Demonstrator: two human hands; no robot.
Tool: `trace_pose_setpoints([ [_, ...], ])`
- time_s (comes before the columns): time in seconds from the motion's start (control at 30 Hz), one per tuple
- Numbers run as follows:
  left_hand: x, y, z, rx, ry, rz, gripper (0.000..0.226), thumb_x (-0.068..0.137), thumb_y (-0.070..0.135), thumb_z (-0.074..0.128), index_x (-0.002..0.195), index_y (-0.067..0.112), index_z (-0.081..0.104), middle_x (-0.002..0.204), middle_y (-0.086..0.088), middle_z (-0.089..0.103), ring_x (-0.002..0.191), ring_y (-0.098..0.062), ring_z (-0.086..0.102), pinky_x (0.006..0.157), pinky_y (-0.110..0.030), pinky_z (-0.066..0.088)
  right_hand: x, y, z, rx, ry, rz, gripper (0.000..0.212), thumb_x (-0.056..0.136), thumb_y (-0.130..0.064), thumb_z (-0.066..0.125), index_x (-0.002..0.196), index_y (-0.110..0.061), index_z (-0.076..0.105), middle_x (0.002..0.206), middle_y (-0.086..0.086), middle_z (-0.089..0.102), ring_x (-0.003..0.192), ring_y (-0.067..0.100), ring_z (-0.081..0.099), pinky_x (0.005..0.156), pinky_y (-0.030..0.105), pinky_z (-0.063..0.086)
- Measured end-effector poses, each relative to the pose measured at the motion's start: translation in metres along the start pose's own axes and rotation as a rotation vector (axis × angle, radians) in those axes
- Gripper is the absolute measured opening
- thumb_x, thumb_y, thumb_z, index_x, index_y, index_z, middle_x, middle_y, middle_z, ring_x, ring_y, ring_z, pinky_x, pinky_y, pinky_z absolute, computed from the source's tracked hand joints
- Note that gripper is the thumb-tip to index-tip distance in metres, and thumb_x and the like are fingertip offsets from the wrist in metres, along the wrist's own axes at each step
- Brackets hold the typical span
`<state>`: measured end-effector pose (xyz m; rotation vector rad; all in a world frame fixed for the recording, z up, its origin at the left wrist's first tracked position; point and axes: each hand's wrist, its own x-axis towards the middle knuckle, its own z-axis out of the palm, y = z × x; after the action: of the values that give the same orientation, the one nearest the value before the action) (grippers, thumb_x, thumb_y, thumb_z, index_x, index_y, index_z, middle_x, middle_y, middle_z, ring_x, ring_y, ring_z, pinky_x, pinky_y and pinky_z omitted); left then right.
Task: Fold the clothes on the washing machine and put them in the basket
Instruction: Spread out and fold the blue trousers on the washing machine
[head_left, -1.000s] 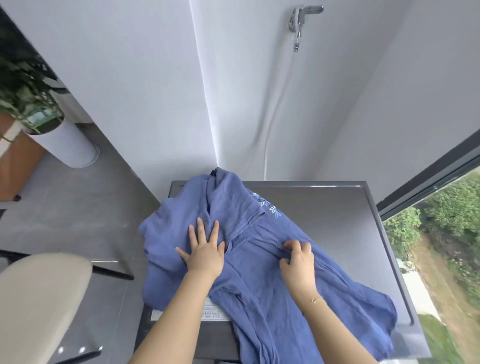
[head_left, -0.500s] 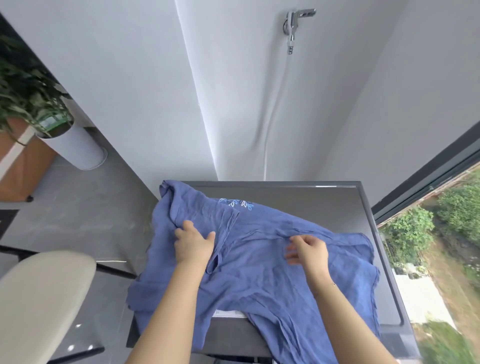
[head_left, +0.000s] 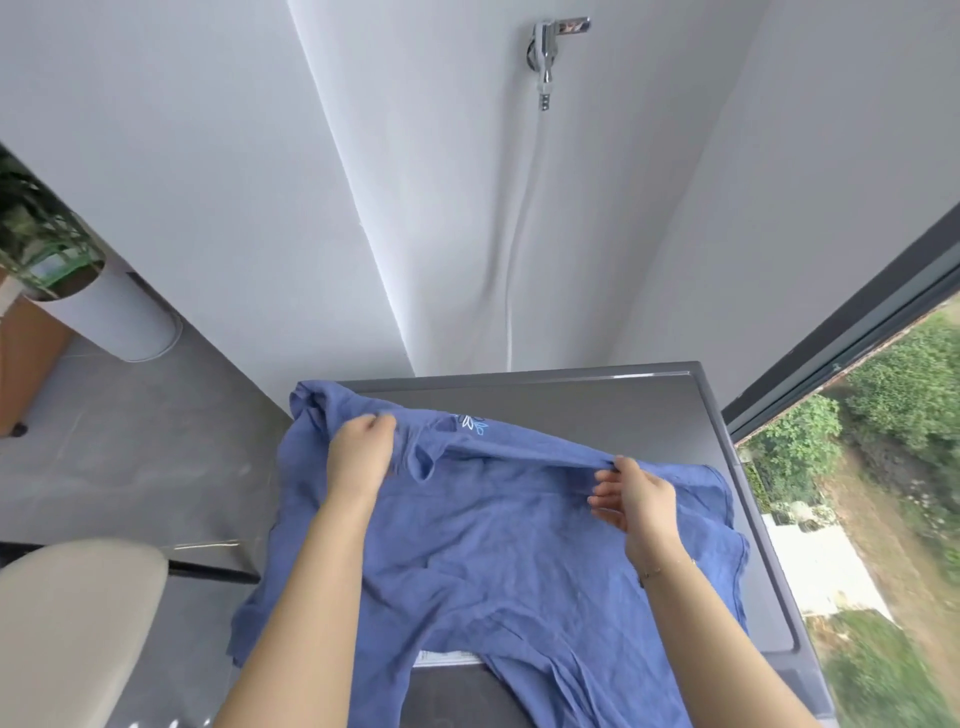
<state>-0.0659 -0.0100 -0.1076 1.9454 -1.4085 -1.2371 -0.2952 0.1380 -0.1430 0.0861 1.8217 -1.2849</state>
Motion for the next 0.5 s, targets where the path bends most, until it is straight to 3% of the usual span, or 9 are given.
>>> trace_pose_setpoints([
  [0.07, 0.008, 0.033, -0.002, -0.266, -0.028, 0.037, 0.022, 0.091, 0.017, 0.048, 0.069, 0.019, 0.051, 0.078, -0.008, 0.055, 0.082, -0.026, 0.053, 0.073, -0.036, 0.046, 0.005, -0.021, 0.000, 0.014, 0.016, -0.094, 0.026, 0.093, -0.017, 0.052, 0.073, -0.003, 0.063, 0.068, 0.008, 0.062, 0.055, 0.021, 0.058, 0.053, 0.028, 0.051],
  [0.13, 0.011, 0.061, 0.000, -0.374, -0.082, 0.138, 0.014, 0.090, 0.023, 0.049, 0.077, 0.017, 0.051, 0.082, -0.001, 0.047, 0.081, -0.016, 0.048, 0.074, -0.023, 0.040, 0.016, -0.046, 0.004, 0.047, 0.005, -0.161, 0.022, 0.093, -0.019, 0.052, 0.079, -0.008, 0.065, 0.081, 0.004, 0.066, 0.071, 0.020, 0.060, 0.063, 0.031, 0.053],
  [0.2, 0.012, 0.070, 0.008, -0.249, -0.204, 0.227, 0.012, 0.099, 0.031, 0.047, 0.105, 0.022, 0.052, 0.095, 0.009, 0.047, 0.082, -0.001, 0.046, 0.071, -0.007, 0.035, 0.029, -0.064, 0.008, 0.015, -0.041, -0.197, 0.018, 0.093, -0.025, 0.053, 0.087, -0.016, 0.067, 0.093, 0.000, 0.065, 0.087, 0.019, 0.059, 0.077, 0.032, 0.051],
  [0.23, 0.015, 0.065, 0.014, -0.146, -0.254, 0.264, 0.024, 0.101, 0.033, 0.044, 0.123, 0.023, 0.048, 0.111, 0.010, 0.048, 0.095, 0.002, 0.047, 0.079, -0.007, 0.034, 0.032, -0.068, 0.009, -0.041, -0.054, -0.210, 0.015, 0.093, -0.026, 0.053, 0.088, -0.019, 0.066, 0.093, -0.002, 0.063, 0.088, 0.018, 0.056, 0.078, 0.030, 0.049],
  [0.33, 0.023, 0.025, 0.030, 0.151, -0.279, 0.383, 0.046, 0.100, 0.024, 0.047, 0.145, 0.018, 0.035, 0.151, 0.004, 0.033, 0.141, -0.013, 0.028, 0.109, -0.023, 0.025, 0.025, -0.056, 0.008, -0.227, 0.018, -0.347, 0.020, 0.094, -0.015, 0.048, 0.103, -0.018, 0.066, 0.098, -0.005, 0.062, 0.088, 0.012, 0.055, 0.077, 0.024, 0.044],
  [0.43, 0.015, -0.029, 0.047, 0.479, -0.304, 0.400, 0.050, 0.100, 0.026, 0.046, 0.147, 0.021, 0.033, 0.161, -0.002, 0.014, 0.149, -0.020, 0.005, 0.119, -0.040, 0.009, -0.002, -0.011, 0.011, -0.347, 0.152, -0.487, 0.024, 0.090, -0.009, 0.048, 0.105, -0.014, 0.067, 0.109, -0.002, 0.060, 0.104, 0.017, 0.056, 0.089, 0.030, 0.043],
  [0.5, 0.001, -0.061, 0.053, 0.690, -0.313, 0.371, 0.056, 0.100, 0.044, 0.034, 0.152, 0.030, 0.019, 0.162, 0.003, -0.005, 0.149, -0.018, -0.011, 0.118, -0.046, -0.003, -0.013, 0.029, 0.017, -0.515, 0.130, -0.517, 0.027, 0.091, -0.011, 0.053, 0.116, -0.011, 0.063, 0.125, 0.003, 0.054, 0.121, 0.024, 0.048, 0.098, 0.030, 0.035],
])
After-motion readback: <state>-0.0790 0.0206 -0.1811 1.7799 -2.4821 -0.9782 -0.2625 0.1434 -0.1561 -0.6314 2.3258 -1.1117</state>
